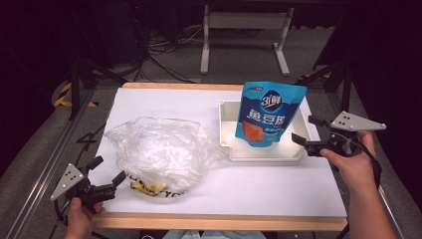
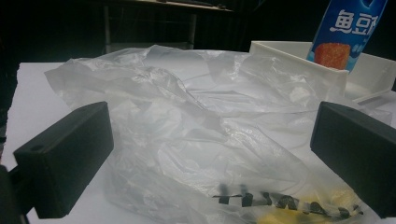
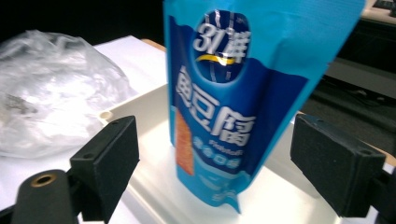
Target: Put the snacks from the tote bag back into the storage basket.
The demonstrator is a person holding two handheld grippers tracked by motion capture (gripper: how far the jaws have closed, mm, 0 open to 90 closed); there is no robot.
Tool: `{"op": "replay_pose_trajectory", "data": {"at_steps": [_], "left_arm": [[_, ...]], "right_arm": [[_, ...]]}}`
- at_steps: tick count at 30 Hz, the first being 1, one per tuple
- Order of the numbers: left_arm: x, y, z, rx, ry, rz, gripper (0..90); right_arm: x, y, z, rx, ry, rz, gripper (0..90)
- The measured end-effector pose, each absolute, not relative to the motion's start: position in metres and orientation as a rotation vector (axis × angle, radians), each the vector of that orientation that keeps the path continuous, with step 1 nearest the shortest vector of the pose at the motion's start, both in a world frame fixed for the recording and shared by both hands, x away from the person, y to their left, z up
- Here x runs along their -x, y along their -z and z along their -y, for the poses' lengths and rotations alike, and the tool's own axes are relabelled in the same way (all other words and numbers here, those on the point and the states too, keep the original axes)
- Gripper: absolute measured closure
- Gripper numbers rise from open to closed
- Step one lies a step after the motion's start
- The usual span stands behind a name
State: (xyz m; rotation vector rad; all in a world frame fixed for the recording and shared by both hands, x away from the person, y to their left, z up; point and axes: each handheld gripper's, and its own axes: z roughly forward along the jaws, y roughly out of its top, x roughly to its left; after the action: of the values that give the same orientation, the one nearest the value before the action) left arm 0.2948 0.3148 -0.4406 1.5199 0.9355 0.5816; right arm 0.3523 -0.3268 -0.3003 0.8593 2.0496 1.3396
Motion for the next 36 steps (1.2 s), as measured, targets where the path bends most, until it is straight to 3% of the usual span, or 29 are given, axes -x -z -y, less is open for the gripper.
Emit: {"op": "replay_pose_trajectory", "data": {"at_steps": [10, 36], "left_arm": [[-0.295, 0.440, -0.314, -1.519, -0.582, -0.931, 0.2], [-0.294, 0.440, -0.315, -1.504, -0.578, -0.895, 0.2]], "right_arm": [[-0.330, 0.327, 0.309, -0.837, -1.443, -2.078, 15.3], [-0.328, 0.409, 0.262, -0.810, -1.467, -2.124, 13.3]]}}
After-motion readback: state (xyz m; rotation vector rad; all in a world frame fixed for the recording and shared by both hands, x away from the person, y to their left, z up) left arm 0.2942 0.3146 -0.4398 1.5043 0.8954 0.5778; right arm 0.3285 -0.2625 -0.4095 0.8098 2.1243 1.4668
